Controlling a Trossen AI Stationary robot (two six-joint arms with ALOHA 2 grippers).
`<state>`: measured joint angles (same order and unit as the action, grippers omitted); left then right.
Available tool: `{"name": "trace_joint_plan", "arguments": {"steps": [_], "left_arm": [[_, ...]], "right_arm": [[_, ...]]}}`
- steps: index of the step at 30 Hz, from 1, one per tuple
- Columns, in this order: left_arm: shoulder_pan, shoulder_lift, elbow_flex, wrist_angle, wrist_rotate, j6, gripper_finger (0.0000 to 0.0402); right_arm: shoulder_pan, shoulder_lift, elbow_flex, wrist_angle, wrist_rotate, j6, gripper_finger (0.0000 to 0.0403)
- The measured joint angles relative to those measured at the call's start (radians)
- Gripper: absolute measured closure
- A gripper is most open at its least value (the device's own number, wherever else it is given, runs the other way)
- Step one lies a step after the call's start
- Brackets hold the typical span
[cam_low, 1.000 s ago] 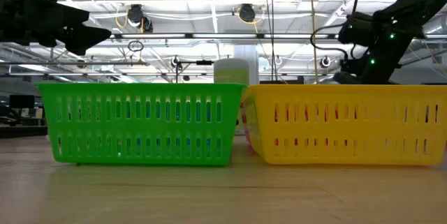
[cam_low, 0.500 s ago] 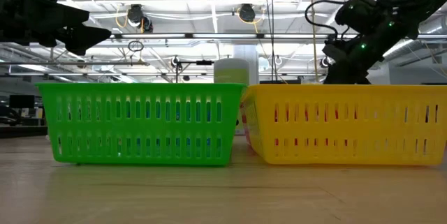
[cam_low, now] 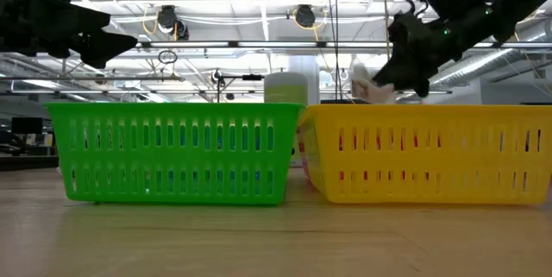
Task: Pick & Place Travel size toiletries
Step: Put the bottom right white cotton pack into the yellow basket
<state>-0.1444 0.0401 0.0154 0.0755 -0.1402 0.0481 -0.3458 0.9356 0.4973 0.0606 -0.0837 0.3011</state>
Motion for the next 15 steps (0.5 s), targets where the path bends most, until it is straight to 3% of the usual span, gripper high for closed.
{"name": "trace_joint_plan", "arguments": {"steps": [15], "left_arm": [[0.000, 0.000, 0.000, 0.000, 0.000, 0.000, 0.0055]], "right_arm": [[0.311, 0.005, 0.000, 0.162, -0.035, -0.052, 0.0340]]}}
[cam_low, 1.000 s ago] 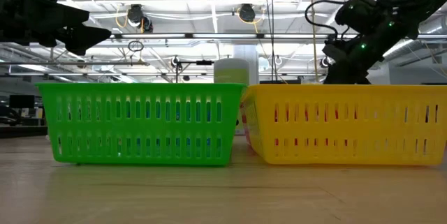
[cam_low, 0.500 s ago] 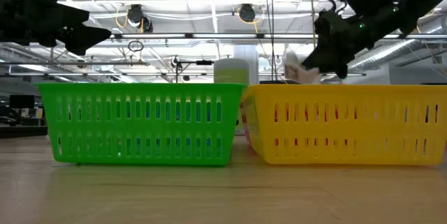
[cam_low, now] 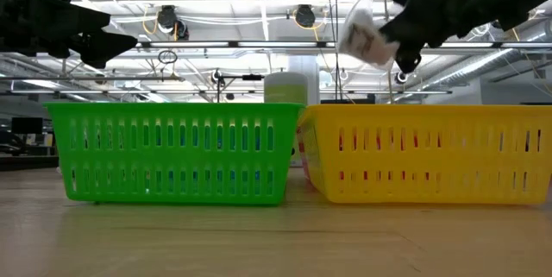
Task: Pick & Place Travel size toiletries
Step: Put the bottom right white cotton pack into the yellow basket
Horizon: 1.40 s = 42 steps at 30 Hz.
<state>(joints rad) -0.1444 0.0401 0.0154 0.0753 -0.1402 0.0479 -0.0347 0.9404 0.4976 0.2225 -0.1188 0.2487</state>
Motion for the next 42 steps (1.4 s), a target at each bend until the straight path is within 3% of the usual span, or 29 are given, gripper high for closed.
{"name": "trace_joint_plan", "arguments": {"steps": [7, 12, 18, 23, 28, 42], "left_arm": [[0.000, 0.000, 0.000, 0.000, 0.000, 0.000, 0.0055], [0.000, 0.000, 0.000, 0.000, 0.000, 0.000, 0.0055], [0.000, 0.000, 0.000, 0.000, 0.000, 0.000, 0.0055], [0.000, 0.000, 0.000, 0.000, 0.000, 0.000, 0.0055], [0.000, 0.000, 0.000, 0.000, 0.000, 0.000, 0.0055], [0.000, 0.000, 0.000, 0.000, 0.000, 0.000, 0.0055]], "right_arm": [[0.161, 0.061, 0.042, 0.012, -0.016, -0.006, 0.0340], [0.233, 0.141, 0.147, -0.115, -0.016, -0.003, 0.0344], [0.265, 0.267, 0.243, -0.215, -0.017, 0.005, 0.0353], [0.302, 0.371, 0.282, -0.212, -0.092, 0.044, 0.0354], [0.350, 0.439, 0.287, -0.195, -0.095, 0.055, 0.0354], [0.384, 0.497, 0.288, -0.181, -0.088, 0.099, 0.0332]]}}
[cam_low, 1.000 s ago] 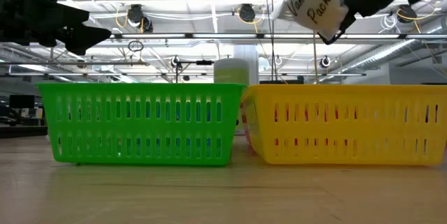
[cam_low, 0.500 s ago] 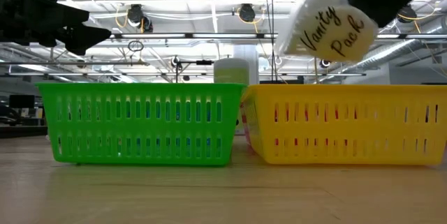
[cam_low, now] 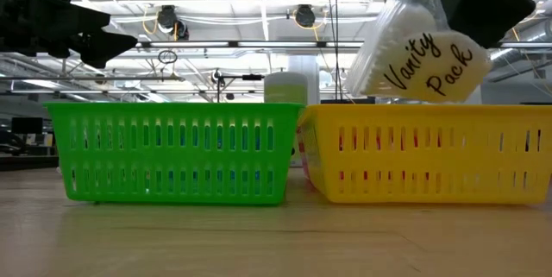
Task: Pick & Place Travel size toiletries
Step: Put the bottom right white cotton pack into the yellow basket, then put the right white cotton pack into the yellow basket
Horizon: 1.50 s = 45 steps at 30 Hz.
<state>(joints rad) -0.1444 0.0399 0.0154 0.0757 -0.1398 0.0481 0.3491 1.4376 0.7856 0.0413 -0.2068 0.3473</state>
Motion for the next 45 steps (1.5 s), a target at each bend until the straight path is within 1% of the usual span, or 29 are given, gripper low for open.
{"name": "trace_joint_plan", "arguments": {"steps": [5, 8, 14, 19, 23, 31, 35, 40, 45], "left_arm": [[0.000, 0.000, 0.000, 0.000, 0.000, 0.000, 0.0055], [0.000, 0.000, 0.000, 0.000, 0.000, 0.000, 0.0055], [0.000, 0.000, 0.000, 0.000, 0.000, 0.000, 0.0055], [0.000, 0.000, 0.000, 0.000, 0.000, 0.000, 0.0055], [0.000, 0.000, 0.000, 0.000, 0.000, 0.000, 0.0055], [0.000, 0.000, 0.000, 0.000, 0.000, 0.000, 0.0055], [0.000, 0.000, 0.000, 0.000, 0.000, 0.000, 0.0055], [0.000, 0.000, 0.000, 0.000, 0.000, 0.000, 0.0055], [0.000, 0.000, 0.000, 0.000, 0.000, 0.000, 0.0055]], "right_arm": [[0.000, 0.000, 0.000, 0.000, 0.003, -0.015, 0.0317], [0.000, 0.000, 0.000, 0.000, 0.037, -0.027, 0.0303], [0.000, 0.000, 0.000, 0.000, 0.074, -0.055, 0.0263], [0.000, 0.000, 0.000, 0.000, 0.075, -0.061, 0.0228], [0.000, 0.000, 0.000, -0.001, 0.075, -0.079, 0.0210], [0.000, -0.002, 0.000, -0.001, 0.075, -0.082, 0.0191], [-0.003, -0.029, 0.000, -0.004, 0.077, -0.121, 0.0188], [-0.031, -0.115, -0.001, -0.023, 0.080, -0.154, 0.0190], [-0.082, -0.211, -0.001, -0.032, 0.080, -0.198, 0.0190]]}}
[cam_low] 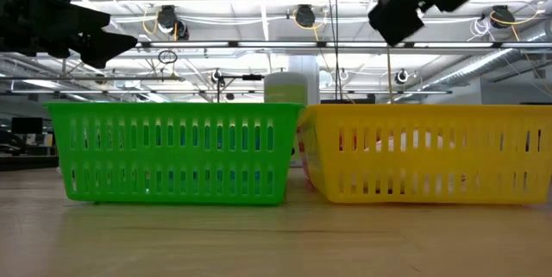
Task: Pick & Place Travel size toiletries
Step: Put the right white cotton pack into the yellow basket
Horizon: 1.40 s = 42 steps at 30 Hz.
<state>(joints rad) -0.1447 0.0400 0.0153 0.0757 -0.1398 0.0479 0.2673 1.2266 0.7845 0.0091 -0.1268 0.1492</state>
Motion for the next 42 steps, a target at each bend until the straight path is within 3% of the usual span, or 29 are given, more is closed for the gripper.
{"name": "trace_joint_plan", "arguments": {"steps": [5, 13, 20, 24, 35, 42], "left_arm": [[0.000, 0.000, 0.000, 0.000, 0.000, 0.000, 0.0055], [0.000, 0.000, 0.000, 0.000, 0.000, 0.000, 0.0055], [0.000, 0.000, 0.000, 0.000, 0.000, 0.000, 0.0055], [0.000, 0.000, 0.000, 0.000, 0.000, 0.000, 0.0055], [0.000, 0.000, 0.000, 0.000, 0.000, 0.000, 0.0055], [0.000, 0.000, 0.000, 0.000, 0.000, 0.000, 0.0055]], "right_arm": [[-0.054, -0.067, 0.000, -0.027, 0.053, -0.078, 0.0190], [-0.138, -0.095, 0.000, -0.075, 0.353, -0.169, 0.0190], [-0.230, -0.096, -0.068, -0.050, 0.626, -0.151, 0.0190], [-0.294, -0.096, -0.132, -0.020, 0.699, -0.095, 0.0190], [-0.509, -0.095, -0.214, -0.035, 0.697, 0.082, 0.0191], [-0.730, -0.073, -0.145, -0.130, 0.462, 0.100, 0.0191]]}}
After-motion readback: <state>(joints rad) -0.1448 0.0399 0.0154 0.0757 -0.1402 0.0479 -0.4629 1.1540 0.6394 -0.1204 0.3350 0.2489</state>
